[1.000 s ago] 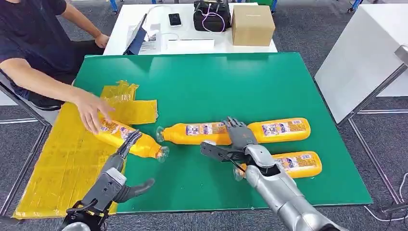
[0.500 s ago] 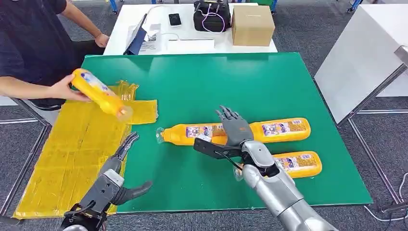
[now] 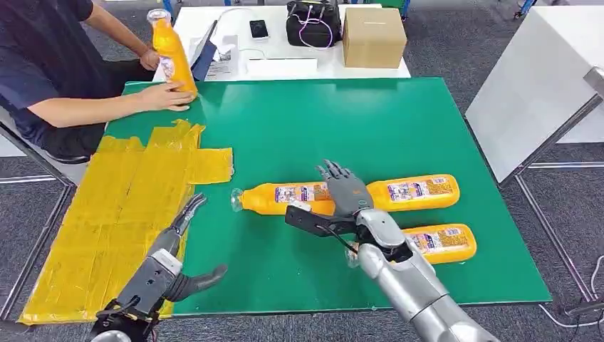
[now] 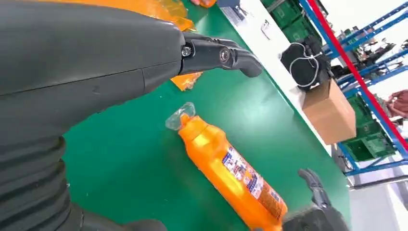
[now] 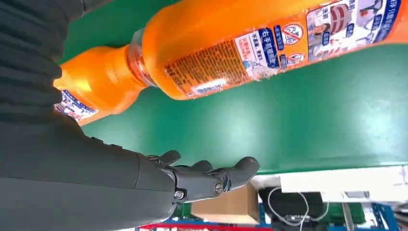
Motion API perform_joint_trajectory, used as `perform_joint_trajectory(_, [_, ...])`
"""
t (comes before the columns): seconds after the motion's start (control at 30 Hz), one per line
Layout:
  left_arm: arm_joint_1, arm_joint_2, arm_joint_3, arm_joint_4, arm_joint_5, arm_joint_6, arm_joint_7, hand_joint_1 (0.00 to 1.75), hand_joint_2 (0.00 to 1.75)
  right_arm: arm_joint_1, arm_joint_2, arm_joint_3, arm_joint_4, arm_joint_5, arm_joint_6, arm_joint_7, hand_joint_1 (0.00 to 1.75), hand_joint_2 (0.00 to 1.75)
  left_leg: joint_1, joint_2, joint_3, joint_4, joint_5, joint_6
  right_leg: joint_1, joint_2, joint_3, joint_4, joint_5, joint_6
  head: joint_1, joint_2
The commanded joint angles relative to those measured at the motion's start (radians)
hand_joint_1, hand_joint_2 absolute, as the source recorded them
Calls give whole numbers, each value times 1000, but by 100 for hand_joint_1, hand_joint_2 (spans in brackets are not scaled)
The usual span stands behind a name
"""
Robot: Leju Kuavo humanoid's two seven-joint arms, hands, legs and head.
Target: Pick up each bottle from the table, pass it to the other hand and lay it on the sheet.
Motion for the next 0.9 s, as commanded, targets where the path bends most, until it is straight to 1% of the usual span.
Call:
perform_joint_trajectory(0.03, [-57, -2, -51, 44, 34, -25, -12, 0, 175, -155, 64, 29, 297, -32, 38, -17, 0, 175, 0, 3, 5, 0, -2, -1, 0, 2, 5, -1, -1, 0, 0, 0])
perform_joint_trajectory(0.07, [-60, -1, -53, 47, 41, -26, -14, 0, 175, -168, 71, 35, 323, -34, 47, -22, 0, 175, 0, 2, 3, 0, -1, 0, 0, 1, 2, 0, 0, 0, 0, 0])
perform_joint_trajectory(0.1, [-64, 2, -57, 50, 48, -27, -15, 0, 175, -183, 79, 40, 357, -37, 50, -26, 0, 175, 0, 3, 5, 0, -1, -1, 1, 2, 5, -1, -1, 0, 0, 0])
perform_joint_trajectory(0.17, [-68, 5, -58, 53, 66, -28, -16, 0, 175, -204, 87, 63, 408, -38, 62, -31, 0, 175, 0, 1, 2, 0, 0, 0, 0, 1, 2, 0, 0, 0, 1, 0])
perform_joint_trajectory(0.2, [-72, 7, -60, 58, 73, -30, -16, 0, 175, -213, 91, 76, 435, -40, 70, -36, 0, 175, 0, 4, 4, 0, -1, -1, 0, 3, 4, 0, -1, 0, 0, 0])
perform_joint_trajectory(0.27, [-82, 7, -64, 73, 88, -34, -17, 0, 175, -236, 97, 99, 495, -56, 106, -52, 0, 175, 0, 1, 3, -1, 0, 0, 0, 1, 3, 0, 0, 0, 0, 0])
perform_joint_trajectory(0.3, [-88, 7, -68, 82, 93, -37, -18, 0, 175, -245, 99, 111, 524, -57, 111, -54, 5, 175, 0, 2, 5, -1, -1, -1, 0, 1, 5, -1, -1, 0, 1, 0])
perform_joint_trajectory(0.33, [-94, 7, -73, 90, 98, -39, -19, 0, 175, -252, 102, 126, 557, -57, 112, -61, 44, 175, 0, 1, 4, -1, -1, -1, 0, 1, 4, -1, -1, 0, 0, 0])
perform_joint_trajectory(0.37, [-98, 7, -75, 94, 104, -40, -21, 0, 175, -253, 104, 137, 577, -55, 110, -65, 168, 175, 0, 1, 3, -1, 0, 0, 0, 1, 3, -1, 0, 0, 0, 0])
perform_joint_trajectory(0.4, [-102, 7, -78, 98, 108, -41, -22, 0, 175, -252, 105, 149, 593, -49, 109, -66, 175, 175, 0, 2, 5, -1, -1, -1, 0, 1, 5, -1, -1, 0, 0, 0])
perform_joint_trajectory(0.43, [-106, 7, -82, 103, 111, -42, -24, 0, 175, -249, 106, 168, 611, -35, 107, -62, 175, 175, 0, 0, 3, -1, 0, 0, 0, -1, 4, -1, 0, 0, 0, 0])
perform_joint_trajectory(0.47, [-110, 5, -84, 104, 116, -42, -27, 0, 175, -244, 108, 178, 622, -26, 101, -59, 175, 175, 0, 1, 5, -1, -1, -1, 1, 0, 6, -1, -1, 0, 1, 0])
perform_joint_trajectory(0.5, [-130, -10, -90, 93, 127, -45, -24, 0, 175, -239, 115, 192, 627, -14, 101, -59, 175, 175, 0, 0, 4, -1, 0, -1, 0, 0, 5, -1, -1, 0, 0, 0])
perform_joint_trajectory(0.53, [-142, -18, -92, 83, 132, -50, -7, 0, 175, -237, 120, 194, 623, -13, 98, -59, 175, 175, 1, 2, 9, -1, -2, -1, 1, 1, 10, -3, -2, -1, 0, 0])
perform_joint_trajectory(0.57, [-153, -26, -96, 69, 133, -55, 19, 0, 175, -237, 125, 197, 620, -11, 102, -55, 175, 175, 1, 1, 7, -1, -1, -1, 1, 0, 8, -2, -1, 0, 0, 0])
perform_joint_trajectory(0.6, [-149, -22, -99, 59, 137, -54, 32, 0, 175, -231, 122, 200, 615, -9, 110, -42, 175, 175, 1, -1, 3, 0, -1, -1, 1, -1, 4, -1, -1, 0, 1, 0])
perform_joint_trajectory(0.63, [-144, -15, -99, 68, 147, -48, 17, 0, 175, -221, 115, 206, 614, -4, 108, -41, 175, 175, 1, -2, 3, 0, -1, -1, 1, -3, 5, -1, -1, 0, 1, 0])
perform_joint_trajectory(0.67, [-136, -5, -98, 78, 147, -46, 10, 0, 175, -214, 109, 210, 620, 0, 106, -40, 175, 175, 0, 0, 4, -1, 0, 0, 0, -1, 4, -2, 0, 0, 0, 0])
perform_joint_trajectory(0.73, [-144, -11, -96, 83, 156, -41, -3, 0, 175, -206, 105, 222, 629, 11, 104, -41, 175, 175, 1, 0, 10, -3, -1, -1, 1, -1, 11, -4, -1, 0, 0, 0])
perform_joint_trajectory(0.77, [-149, -12, -95, 83, 155, -41, -2, 0, 175, -205, 106, 222, 629, 12, 101, -38, 175, 175, 1, 0, 9, -2, 0, -1, 1, -1, 9, -3, -1, 0, 0, 0])
perform_joint_trajectory(0.8, [-156, -20, -96, 74, 158, -42, 5, 0, 175, -203, 104, 224, 624, 15, 98, -37, 175, 175, 1, -1, 11, -2, -1, -1, 1, -2, 12, -4, -1, -1, 0, 0])
perform_joint_trajectory(0.87, [-163, -25, -98, 61, 159, -46, 25, 0, 175, -203, 105, 226, 617, 17, 101, -33, 175, 175, 1, -1, 9, -1, 0, -1, 1, -2, 9, -3, 0, 0, 0, 0])
perform_joint_trajectory(0.9, [-163, -25, -98, 61, 159, -46, 25, 0, 175, -203, 105, 226, 617, 17, 101, -33, 175, 175, 1, -2, 11, -2, 0, -1, 1, -3, 11, -4, -1, -1, 0, 0])
